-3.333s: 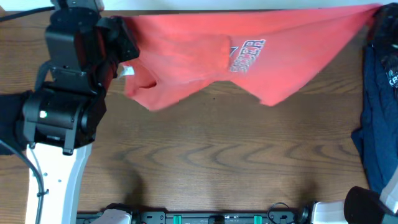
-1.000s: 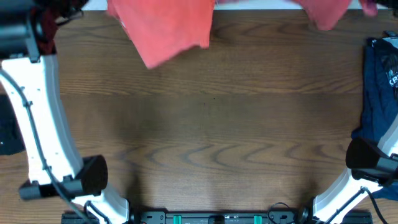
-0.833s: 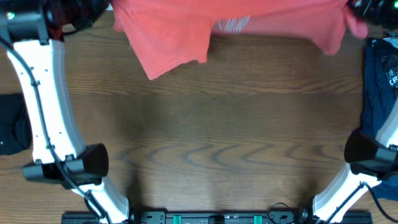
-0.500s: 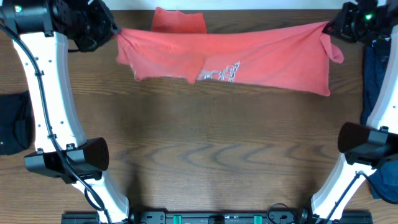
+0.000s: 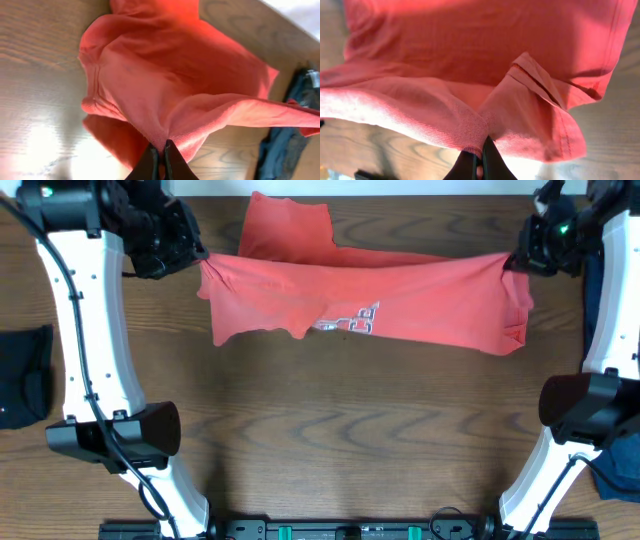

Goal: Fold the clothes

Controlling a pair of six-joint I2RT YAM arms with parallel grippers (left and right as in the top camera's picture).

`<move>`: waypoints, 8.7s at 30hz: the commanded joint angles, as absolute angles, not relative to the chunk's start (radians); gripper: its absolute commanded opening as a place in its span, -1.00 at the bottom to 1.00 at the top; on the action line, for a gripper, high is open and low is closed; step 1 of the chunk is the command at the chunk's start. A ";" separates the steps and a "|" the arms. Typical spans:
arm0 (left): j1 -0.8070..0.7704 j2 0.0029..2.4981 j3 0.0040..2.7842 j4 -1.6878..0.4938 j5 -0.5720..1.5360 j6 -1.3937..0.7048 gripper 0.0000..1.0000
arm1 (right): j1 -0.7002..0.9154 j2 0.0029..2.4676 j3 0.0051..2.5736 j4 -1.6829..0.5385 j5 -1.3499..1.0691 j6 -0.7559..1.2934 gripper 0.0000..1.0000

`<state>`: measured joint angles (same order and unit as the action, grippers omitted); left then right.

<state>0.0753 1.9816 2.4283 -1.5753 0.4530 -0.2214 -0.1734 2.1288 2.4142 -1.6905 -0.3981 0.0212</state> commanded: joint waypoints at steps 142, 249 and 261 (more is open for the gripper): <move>-0.071 1.502 1.101 -0.897 0.498 -0.286 0.11 | -0.223 1.689 1.416 -1.083 -0.256 0.161 0.94; -0.029 2.041 1.759 -0.683 0.332 -0.101 0.04 | -0.283 2.602 2.110 -0.819 -0.213 -0.160 -0.66; -0.029 2.158 1.759 -0.545 0.365 -0.145 0.67 | -0.283 2.602 2.110 -0.869 -0.212 -0.143 -0.98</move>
